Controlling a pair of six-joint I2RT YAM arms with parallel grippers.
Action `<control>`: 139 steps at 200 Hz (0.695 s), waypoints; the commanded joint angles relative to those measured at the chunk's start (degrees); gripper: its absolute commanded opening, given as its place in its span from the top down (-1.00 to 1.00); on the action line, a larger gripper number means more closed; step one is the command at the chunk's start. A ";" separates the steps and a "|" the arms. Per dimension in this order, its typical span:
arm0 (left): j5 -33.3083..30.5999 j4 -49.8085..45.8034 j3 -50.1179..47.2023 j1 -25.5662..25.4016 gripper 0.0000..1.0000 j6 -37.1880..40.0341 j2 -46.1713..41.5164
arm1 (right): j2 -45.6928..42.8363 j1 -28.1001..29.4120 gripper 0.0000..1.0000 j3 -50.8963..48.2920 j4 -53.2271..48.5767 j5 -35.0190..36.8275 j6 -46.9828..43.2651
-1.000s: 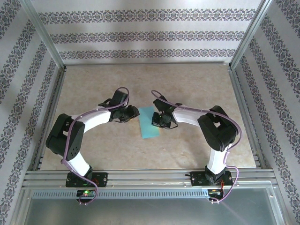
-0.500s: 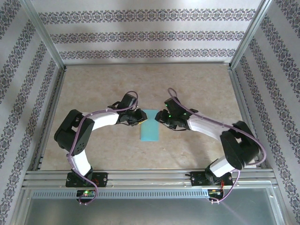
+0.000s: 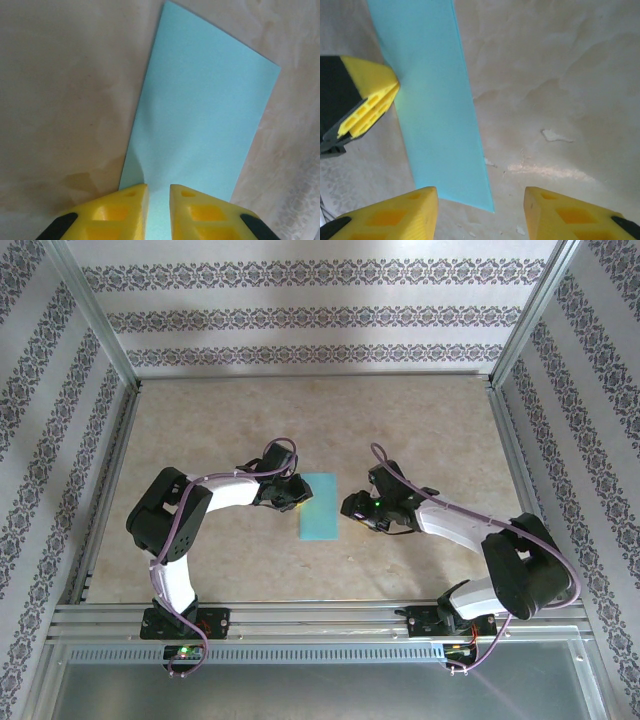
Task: Fold a paper plane with a square sheet of paper (pick it up from the middle)
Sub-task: Fold the triangle a second time at the center of the table.
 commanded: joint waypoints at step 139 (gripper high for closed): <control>-0.55 0.43 -5.04 0.77 0.62 -8.16 2.45 | 7.51 5.47 0.06 2.60 1.82 -3.22 0.56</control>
